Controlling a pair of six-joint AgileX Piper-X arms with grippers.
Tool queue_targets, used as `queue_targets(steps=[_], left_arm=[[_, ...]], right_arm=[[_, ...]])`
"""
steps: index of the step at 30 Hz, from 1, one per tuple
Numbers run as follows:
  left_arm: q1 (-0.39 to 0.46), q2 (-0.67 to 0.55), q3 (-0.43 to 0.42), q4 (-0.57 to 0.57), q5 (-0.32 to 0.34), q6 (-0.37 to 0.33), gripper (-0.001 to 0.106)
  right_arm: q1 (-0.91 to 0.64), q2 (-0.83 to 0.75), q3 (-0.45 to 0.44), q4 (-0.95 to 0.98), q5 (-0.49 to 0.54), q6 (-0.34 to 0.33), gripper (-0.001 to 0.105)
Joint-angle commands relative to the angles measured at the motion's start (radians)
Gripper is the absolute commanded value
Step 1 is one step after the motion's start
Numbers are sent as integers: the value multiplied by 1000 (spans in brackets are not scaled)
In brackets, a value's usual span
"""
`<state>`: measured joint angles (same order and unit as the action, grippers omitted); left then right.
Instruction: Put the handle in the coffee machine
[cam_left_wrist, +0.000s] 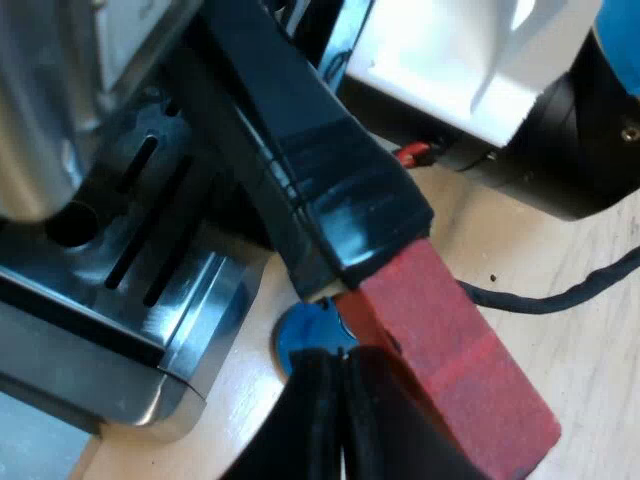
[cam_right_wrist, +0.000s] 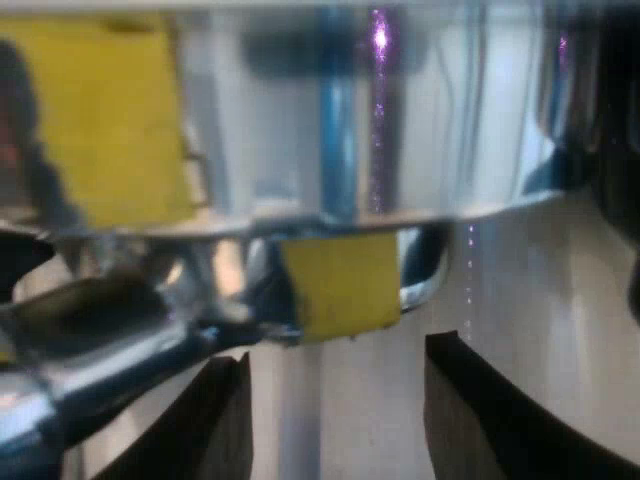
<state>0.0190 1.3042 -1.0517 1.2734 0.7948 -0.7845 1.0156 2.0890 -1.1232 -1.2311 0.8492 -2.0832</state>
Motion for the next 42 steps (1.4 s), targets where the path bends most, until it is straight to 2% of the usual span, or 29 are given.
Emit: queue_targets(steps=[1,13,19,23,26,30,34,38,42], left_arm=[[-24,-7,5,52,50,0,0],[-24,-7,5,54,50,2,0],[-24,-7,5,54,50,3,0],[-24,-7,5,48,50,3,0],[-24,-7,5,48,50,3,0],[-24,-7,5,45,50,3,0],[-24,-7,5,36,40,1,0],[-24,-7,5,33,-18,-3,0],[-24,-10,5,31,-35,-13,0]], right_arm=[[21,-22,26,-21,-16,-7,44],[38,-94,176,-21,-23,23,44],[42,-192,271,45,-88,78,44],[59,-280,330,160,-153,182,44],[77,-329,357,219,-161,203,44],[96,-392,384,226,-199,203,44],[118,-457,390,242,-207,241,44],[134,-532,390,369,-256,248,44],[154,-592,390,485,-306,272,44]])
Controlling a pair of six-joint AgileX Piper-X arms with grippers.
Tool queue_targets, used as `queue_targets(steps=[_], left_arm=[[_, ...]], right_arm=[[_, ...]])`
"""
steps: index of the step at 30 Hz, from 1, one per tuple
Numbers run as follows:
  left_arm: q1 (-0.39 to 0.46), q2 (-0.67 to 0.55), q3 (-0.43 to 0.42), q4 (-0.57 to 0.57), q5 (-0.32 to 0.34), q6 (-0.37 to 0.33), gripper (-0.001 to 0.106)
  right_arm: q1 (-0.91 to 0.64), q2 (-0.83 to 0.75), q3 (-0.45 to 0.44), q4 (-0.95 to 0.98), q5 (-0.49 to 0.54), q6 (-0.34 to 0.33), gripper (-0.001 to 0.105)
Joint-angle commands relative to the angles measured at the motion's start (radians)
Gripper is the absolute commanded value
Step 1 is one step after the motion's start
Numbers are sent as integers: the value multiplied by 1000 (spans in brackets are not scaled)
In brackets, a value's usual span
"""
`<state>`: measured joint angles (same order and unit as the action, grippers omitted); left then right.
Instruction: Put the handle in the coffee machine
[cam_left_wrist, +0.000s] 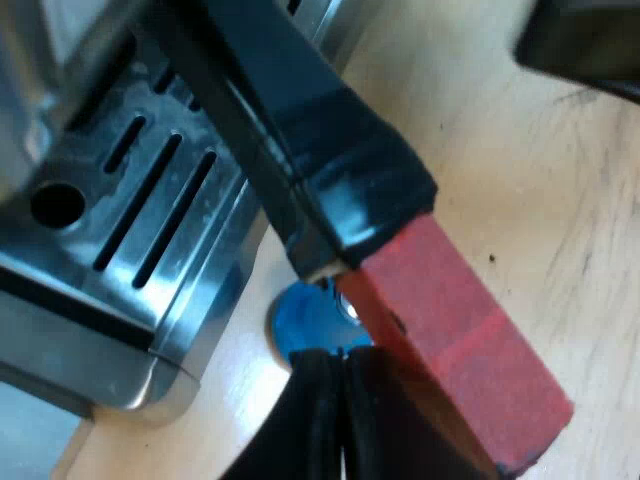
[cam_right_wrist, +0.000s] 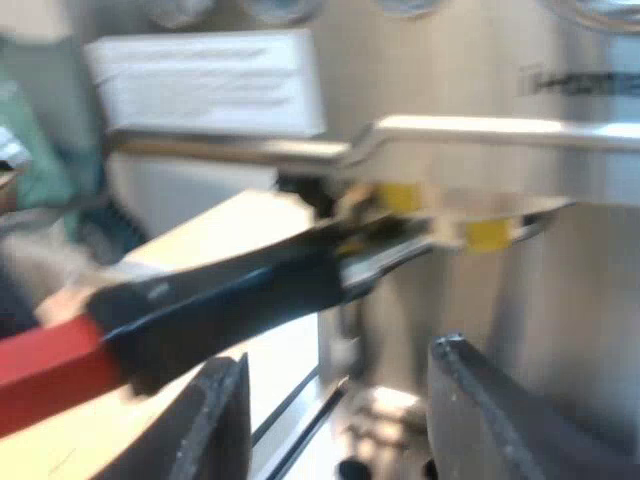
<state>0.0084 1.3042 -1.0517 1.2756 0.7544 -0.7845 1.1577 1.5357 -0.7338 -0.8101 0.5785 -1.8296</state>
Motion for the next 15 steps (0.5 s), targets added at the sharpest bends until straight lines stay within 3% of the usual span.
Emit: queue_targets(steps=[1,2,4,6,11,15], left_arm=[[-14,-13,5,23,6,-38,0],[-14,-19,5,11,6,-61,0],[-14,-30,5,-8,6,-77,0],[-14,-48,5,-30,-1,-97,0],[-14,-78,5,-39,-51,-131,0],[-14,-77,5,-21,-50,-140,0]], right_arm=[[12,-63,1,105,-58,52,44],[12,-87,1,146,-91,98,44],[12,-119,1,195,-116,128,44],[12,-153,1,247,-122,128,44],[12,-267,1,387,-272,128,44],[12,-330,1,468,-292,128,44]])
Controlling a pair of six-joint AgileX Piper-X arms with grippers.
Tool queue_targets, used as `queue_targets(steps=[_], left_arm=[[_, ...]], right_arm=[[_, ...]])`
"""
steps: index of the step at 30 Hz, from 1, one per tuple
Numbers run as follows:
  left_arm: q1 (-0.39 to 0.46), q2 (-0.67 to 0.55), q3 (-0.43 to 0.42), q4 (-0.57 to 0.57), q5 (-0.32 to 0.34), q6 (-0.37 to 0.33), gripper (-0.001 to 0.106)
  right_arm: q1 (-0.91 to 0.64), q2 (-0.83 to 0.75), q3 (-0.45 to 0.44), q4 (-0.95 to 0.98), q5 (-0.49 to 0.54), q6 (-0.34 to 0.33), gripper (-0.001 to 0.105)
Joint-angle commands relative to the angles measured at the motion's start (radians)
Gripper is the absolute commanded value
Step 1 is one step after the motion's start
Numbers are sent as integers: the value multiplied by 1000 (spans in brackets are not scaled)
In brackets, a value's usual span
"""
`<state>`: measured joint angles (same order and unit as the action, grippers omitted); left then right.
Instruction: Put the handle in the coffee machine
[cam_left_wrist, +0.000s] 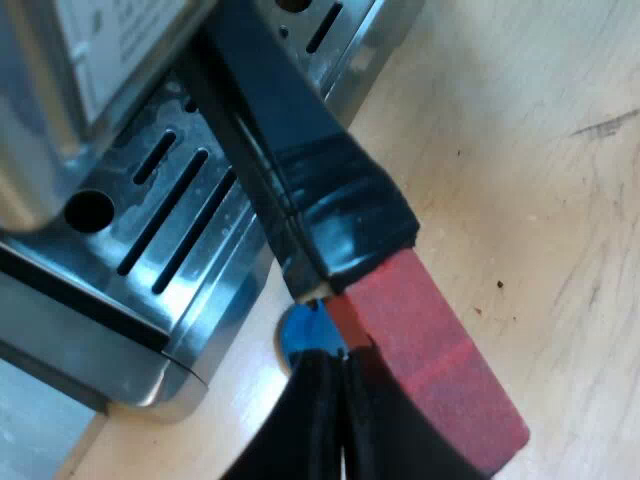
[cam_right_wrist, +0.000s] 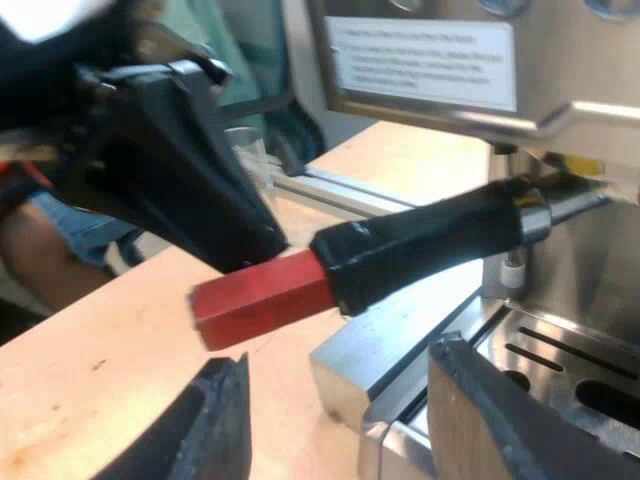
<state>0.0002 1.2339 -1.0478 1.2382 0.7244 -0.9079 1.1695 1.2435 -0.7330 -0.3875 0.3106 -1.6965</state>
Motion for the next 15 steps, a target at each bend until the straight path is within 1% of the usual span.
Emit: queue_targets(steps=[1,4,10,11,13,15], left_arm=[[-6,-7,1,20,-20,-20,0],[-6,-7,1,21,-22,-55,0],[-6,-7,1,19,-24,-92,0],[-6,-7,1,14,-43,-105,0],[-6,-7,1,12,-64,-105,0],[-6,-7,1,12,-63,-105,0]], right_arm=[[0,-60,0,71,-24,-5,44],[0,-111,0,119,-24,-5,44],[0,-184,0,199,-24,-5,44],[0,-198,0,213,-24,-5,44],[0,-214,0,224,-24,-5,44],[0,-226,0,237,-24,-5,44]])
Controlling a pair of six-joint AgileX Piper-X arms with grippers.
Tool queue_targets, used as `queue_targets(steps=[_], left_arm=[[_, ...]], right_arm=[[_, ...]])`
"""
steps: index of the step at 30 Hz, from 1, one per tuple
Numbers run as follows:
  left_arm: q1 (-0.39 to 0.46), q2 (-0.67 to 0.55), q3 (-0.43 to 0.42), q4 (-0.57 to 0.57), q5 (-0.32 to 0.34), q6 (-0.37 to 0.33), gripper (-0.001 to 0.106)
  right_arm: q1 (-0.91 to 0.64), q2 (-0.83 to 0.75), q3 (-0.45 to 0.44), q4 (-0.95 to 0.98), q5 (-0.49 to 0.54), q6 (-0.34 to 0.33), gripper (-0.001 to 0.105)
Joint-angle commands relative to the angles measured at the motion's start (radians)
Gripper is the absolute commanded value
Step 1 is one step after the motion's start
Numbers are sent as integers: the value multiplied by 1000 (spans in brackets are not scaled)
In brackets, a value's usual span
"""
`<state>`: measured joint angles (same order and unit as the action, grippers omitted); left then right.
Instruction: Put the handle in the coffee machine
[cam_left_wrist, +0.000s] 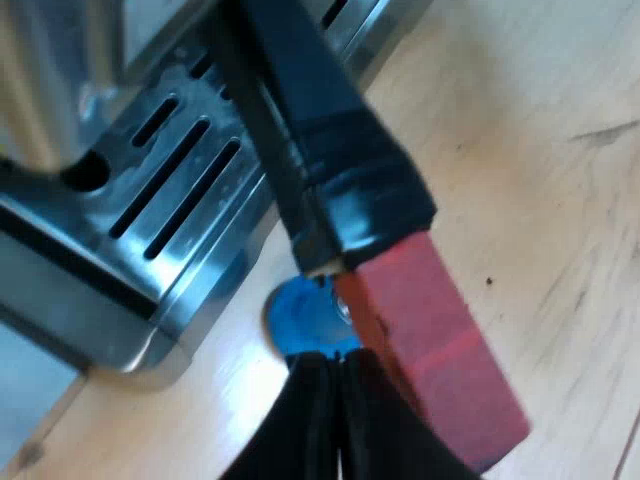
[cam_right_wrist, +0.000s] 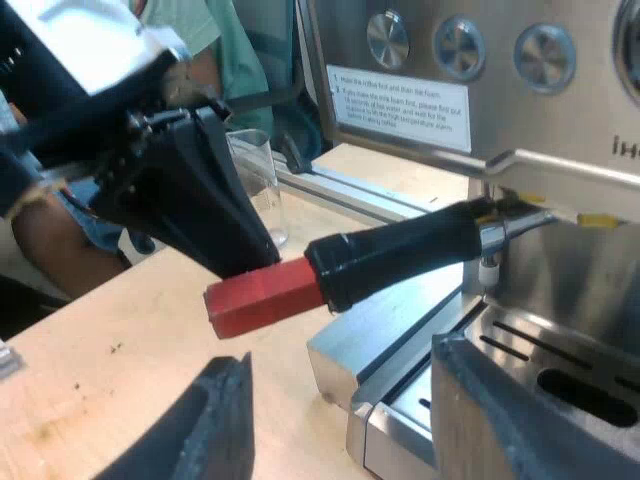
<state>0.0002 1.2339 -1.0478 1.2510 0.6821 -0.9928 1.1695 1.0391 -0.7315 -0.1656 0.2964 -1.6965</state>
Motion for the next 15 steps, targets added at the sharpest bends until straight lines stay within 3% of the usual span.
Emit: queue_targets(steps=[1,6,10,15], left_arm=[[-16,-7,1,4,-19,-20,0],[-93,-7,3,10,-27,-37,0],[-158,-7,3,-9,-76,-75,0],[-208,-7,3,-13,-91,-117,0]], right_arm=[[0,-27,-2,22,-10,-5,44],[0,-31,-2,30,-10,-5,44],[0,-31,-2,36,-13,-5,44],[0,-31,-2,36,-75,-5,44]])
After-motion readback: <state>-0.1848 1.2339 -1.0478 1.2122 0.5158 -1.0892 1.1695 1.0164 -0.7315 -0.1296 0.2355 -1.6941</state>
